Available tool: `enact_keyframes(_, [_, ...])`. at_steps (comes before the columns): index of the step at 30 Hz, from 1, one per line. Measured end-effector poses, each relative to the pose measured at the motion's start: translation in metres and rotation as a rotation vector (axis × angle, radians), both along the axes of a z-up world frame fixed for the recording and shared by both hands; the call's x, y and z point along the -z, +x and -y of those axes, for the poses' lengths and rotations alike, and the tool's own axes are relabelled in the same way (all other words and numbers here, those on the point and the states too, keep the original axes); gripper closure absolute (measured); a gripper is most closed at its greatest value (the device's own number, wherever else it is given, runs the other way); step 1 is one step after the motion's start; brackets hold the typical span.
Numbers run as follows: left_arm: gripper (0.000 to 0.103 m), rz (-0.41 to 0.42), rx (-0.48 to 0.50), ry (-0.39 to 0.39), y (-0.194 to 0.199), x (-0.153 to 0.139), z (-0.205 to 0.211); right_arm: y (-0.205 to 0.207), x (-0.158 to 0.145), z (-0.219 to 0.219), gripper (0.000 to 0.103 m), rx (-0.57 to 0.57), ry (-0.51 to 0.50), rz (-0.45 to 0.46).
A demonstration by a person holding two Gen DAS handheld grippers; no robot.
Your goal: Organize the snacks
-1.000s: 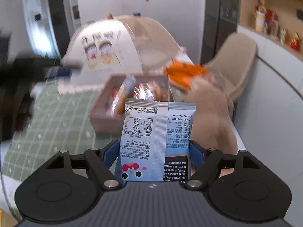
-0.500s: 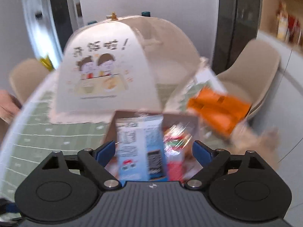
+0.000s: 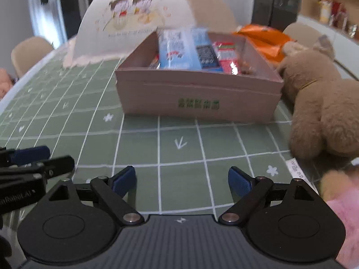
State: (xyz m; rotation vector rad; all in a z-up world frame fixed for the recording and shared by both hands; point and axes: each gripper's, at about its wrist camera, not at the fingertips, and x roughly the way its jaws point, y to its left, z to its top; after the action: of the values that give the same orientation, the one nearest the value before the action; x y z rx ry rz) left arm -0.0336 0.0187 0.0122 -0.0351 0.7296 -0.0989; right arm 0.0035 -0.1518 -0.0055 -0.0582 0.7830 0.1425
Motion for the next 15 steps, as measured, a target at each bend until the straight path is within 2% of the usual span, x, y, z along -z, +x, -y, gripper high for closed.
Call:
enact_keyframes(4, [0.048,0.041,-0.008,0.059,0.001,0.006,0.011,0.004,0.005,0.006,0.0,0.072,0.005,0.01])
enact_keyframes(6, [0.047,0.071,-0.015,0.097,0.0,0.009,0.018,-0.001,0.006,0.01,0.0,0.095,0.007,0.033])
enact_keyframes(15, [0.046,0.086,-0.025,0.087,0.001,0.01,0.019,-0.005,0.008,0.014,0.0,0.069,0.014,0.09])
